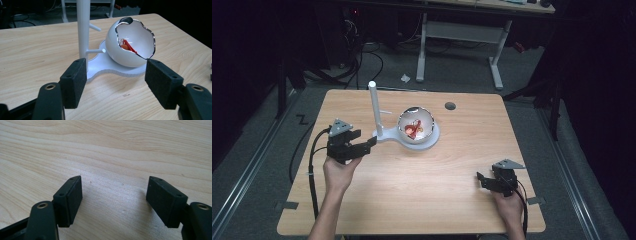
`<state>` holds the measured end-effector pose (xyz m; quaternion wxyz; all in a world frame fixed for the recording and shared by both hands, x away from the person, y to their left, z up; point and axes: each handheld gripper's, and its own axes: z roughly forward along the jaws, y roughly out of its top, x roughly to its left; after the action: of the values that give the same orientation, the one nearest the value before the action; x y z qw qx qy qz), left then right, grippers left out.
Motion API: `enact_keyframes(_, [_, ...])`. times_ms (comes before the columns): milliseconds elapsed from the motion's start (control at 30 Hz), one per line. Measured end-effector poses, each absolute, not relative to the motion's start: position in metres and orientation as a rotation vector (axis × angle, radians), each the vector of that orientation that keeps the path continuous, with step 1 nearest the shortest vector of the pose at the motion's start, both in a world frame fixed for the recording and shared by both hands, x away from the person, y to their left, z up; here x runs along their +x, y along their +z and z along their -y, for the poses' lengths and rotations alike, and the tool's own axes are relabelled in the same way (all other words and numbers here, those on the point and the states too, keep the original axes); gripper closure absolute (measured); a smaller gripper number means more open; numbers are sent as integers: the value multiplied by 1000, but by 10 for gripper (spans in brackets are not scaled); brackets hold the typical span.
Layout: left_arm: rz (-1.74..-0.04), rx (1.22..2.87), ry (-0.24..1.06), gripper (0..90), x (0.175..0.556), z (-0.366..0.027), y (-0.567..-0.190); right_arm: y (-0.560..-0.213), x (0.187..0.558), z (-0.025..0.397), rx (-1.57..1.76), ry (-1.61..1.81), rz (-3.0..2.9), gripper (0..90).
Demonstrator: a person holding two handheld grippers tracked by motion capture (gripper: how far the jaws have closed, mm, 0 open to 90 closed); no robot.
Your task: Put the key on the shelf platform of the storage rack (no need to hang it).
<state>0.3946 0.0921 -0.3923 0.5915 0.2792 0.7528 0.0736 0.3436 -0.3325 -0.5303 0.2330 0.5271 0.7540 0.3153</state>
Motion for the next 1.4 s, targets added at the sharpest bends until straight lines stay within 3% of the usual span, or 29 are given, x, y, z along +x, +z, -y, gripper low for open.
enact_keyframes(1400, [-1773,622,180,312,367,-109,-413,-530,343,332,1451,865,-2070,294])
